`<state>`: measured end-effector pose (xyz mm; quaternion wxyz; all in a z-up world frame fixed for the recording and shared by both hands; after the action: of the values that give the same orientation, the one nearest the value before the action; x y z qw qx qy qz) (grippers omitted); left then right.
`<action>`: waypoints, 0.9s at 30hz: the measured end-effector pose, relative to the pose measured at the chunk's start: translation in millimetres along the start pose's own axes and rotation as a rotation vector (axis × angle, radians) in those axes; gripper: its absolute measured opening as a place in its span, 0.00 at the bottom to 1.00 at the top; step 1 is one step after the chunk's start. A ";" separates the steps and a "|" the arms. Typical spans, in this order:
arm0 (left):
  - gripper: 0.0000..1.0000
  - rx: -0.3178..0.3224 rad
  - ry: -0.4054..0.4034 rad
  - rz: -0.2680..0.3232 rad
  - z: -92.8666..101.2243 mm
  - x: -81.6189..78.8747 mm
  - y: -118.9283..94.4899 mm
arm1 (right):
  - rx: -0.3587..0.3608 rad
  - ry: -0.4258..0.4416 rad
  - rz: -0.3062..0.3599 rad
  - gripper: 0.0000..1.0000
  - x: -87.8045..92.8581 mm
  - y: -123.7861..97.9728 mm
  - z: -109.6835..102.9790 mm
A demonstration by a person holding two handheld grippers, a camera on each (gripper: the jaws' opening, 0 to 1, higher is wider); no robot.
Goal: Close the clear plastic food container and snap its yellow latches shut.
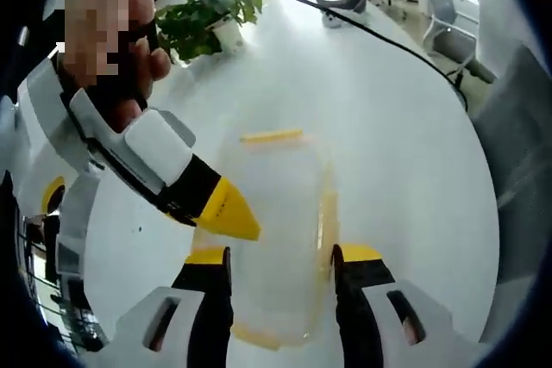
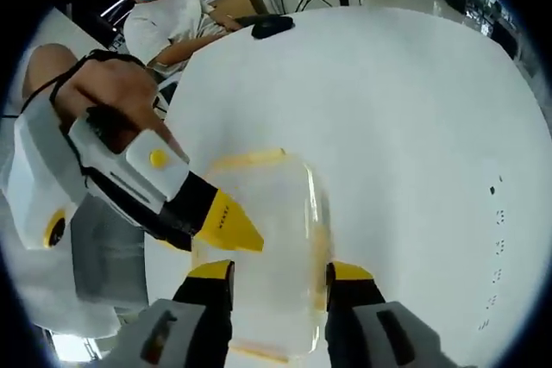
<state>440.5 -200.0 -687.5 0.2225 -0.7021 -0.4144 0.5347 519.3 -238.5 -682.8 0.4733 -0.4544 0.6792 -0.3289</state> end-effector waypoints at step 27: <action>0.69 0.119 -0.097 -0.017 -9.9 20.7 -13.6 | 0.121 -0.070 0.003 0.59 25.2 -18.5 -10.2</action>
<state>446.8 -174.1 -685.7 0.2481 -0.6571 -0.3982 0.5900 511.9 -268.7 -671.8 0.5239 -0.4348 0.6419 -0.3527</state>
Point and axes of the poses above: the point that each gripper's makers call its tool centre point, and the gripper's own axes: y roughly forward along the fingers, z roughly to its right, x roughly out of its underside, the point moved 6 cm from there along -y, roughly backward along the fingers, and after that the axes turned 5 degrees about z, right-handed, at the moved point
